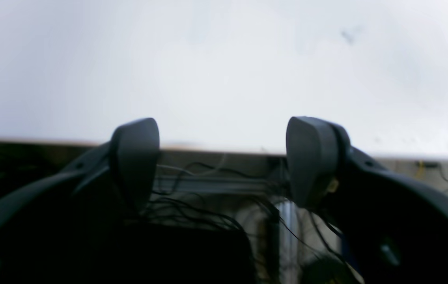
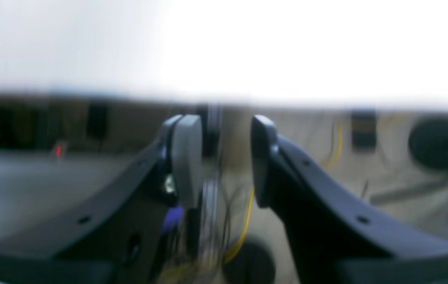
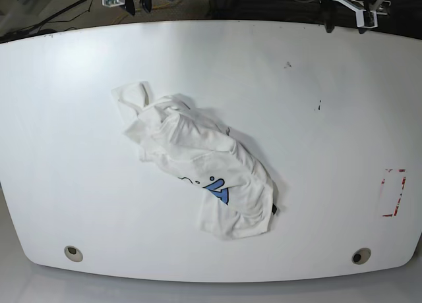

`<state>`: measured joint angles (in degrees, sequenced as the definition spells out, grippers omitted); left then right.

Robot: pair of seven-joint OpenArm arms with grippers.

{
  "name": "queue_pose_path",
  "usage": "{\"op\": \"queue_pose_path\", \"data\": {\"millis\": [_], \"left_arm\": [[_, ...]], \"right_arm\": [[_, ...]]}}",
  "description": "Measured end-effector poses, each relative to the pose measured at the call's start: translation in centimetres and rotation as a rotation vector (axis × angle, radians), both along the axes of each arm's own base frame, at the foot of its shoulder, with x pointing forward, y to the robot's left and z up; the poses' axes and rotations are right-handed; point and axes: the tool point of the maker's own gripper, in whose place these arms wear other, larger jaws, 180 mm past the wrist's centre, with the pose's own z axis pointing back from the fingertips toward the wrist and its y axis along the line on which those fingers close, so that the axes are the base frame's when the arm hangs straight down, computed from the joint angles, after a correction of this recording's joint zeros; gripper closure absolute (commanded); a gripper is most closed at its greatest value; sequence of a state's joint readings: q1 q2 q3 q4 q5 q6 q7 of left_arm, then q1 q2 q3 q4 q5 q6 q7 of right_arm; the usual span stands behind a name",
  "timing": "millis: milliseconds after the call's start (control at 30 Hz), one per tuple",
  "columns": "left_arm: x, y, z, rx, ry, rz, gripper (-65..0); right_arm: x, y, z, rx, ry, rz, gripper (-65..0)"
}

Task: Fold the T-shirt properly
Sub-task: 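Move the right gripper from rest toward the crumpled white T-shirt, then lower the right gripper onto the T-shirt and pinch a fold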

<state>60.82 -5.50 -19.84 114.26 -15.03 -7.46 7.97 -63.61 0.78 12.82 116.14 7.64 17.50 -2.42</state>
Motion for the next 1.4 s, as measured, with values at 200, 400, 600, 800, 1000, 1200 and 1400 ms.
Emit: {"op": "queue_pose_path", "data": {"millis": [200,400,600,800,1000,1200,1400], "left_arm": [[1.8,0.1,0.6,0.002,-0.052,-0.018,-47.1],[1.7,1.2,0.9,0.028,-0.051,-0.004,-47.1],[2.5,1.5,1.2,0.034,-0.077,-0.001,-47.4],[2.7,2.1,1.5,0.052,-0.084,0.013,-47.4],[3.2,1.8,1.2,0.038,-0.092,0.009,-47.4],[4.1,2.2,1.5,0.049,-0.120,0.013,-47.2],[3.8,2.2,1.2,0.048,-0.107,0.015,-47.2]], "right_arm": [[6.5,-0.8,1.1,-0.040,-0.150,0.068,-19.5],[12.5,-1.8,2.4,-0.104,-0.227,0.126,-19.5],[16.5,-0.9,4.1,-0.130,-0.292,0.246,-20.0],[19.7,2.4,5.1,-0.142,-0.293,0.435,-32.0],[22.2,3.7,5.5,-0.253,-0.231,0.595,-46.8],[25.7,6.2,7.2,-0.340,-0.195,0.688,-46.6],[29.1,8.4,6.8,-0.376,-0.109,0.735,-46.6]]}}
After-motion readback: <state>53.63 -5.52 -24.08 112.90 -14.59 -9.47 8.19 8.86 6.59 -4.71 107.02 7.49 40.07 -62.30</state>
